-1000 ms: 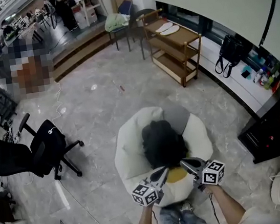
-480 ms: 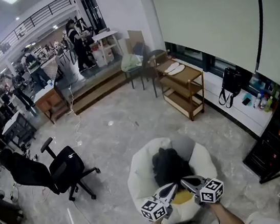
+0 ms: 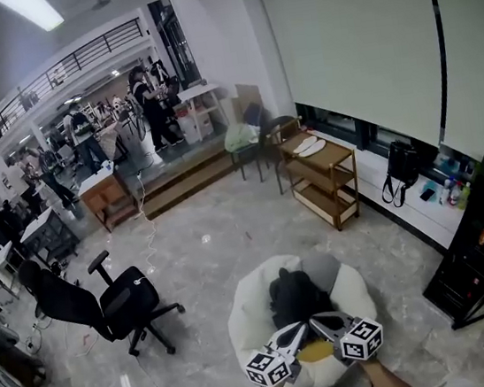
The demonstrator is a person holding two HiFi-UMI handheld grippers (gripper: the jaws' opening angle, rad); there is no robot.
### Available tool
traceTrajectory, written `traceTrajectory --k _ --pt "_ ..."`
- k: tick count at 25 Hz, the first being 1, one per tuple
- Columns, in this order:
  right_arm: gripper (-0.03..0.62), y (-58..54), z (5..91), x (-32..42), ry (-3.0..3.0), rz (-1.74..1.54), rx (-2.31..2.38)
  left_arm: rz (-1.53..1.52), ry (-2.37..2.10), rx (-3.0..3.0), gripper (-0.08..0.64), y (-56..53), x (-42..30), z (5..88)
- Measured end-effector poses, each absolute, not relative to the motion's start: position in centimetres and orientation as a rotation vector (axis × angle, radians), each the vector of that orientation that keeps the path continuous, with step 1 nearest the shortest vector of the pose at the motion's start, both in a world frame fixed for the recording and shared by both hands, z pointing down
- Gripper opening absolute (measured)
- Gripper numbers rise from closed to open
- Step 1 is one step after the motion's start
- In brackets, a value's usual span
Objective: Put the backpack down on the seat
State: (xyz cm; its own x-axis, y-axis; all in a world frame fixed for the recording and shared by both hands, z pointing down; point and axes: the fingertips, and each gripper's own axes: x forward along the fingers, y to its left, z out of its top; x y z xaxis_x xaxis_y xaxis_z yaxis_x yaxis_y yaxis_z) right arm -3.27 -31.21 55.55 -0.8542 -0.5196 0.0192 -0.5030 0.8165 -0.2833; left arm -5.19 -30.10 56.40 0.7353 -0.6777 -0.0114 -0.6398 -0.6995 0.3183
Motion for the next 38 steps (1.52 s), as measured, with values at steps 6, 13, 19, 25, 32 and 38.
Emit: traceTrajectory --k 6,13,19,25,32,38 --pt "0.028 -30.1 55.3 -2.9 2.935 -0.446 -0.828 -0.205 -1.088 2.628 0.034 -29.0 -6.5 55.8" --pt "0.028 -28.2 55.3 -2.7 2.934 -0.428 -0.835 -0.221 -1.082 2.598 0.034 -27.4 -6.4 56.6" --pt "0.028 -26.3 55.5 -3.1 2.953 -0.453 -0.859 -0.239 -1.042 2.606 0.034 -25.6 -6.3 55.7" --pt "0.028 -21.3 54.8 -4.9 2.923 -0.462 -0.815 -0.226 -1.055 2.606 0.034 -20.6 -8.2 55.6" --pt "0.028 -14.1 55.8 -6.1 2.988 -0.43 -0.866 -0.217 -1.067 2.589 0.034 -13.7 -9.9 56.3" --pt "0.028 -8.7 55.9 -5.8 3.009 -0.435 -0.929 -0.212 -1.016 2.592 0.034 -8.4 -9.7 56.5"
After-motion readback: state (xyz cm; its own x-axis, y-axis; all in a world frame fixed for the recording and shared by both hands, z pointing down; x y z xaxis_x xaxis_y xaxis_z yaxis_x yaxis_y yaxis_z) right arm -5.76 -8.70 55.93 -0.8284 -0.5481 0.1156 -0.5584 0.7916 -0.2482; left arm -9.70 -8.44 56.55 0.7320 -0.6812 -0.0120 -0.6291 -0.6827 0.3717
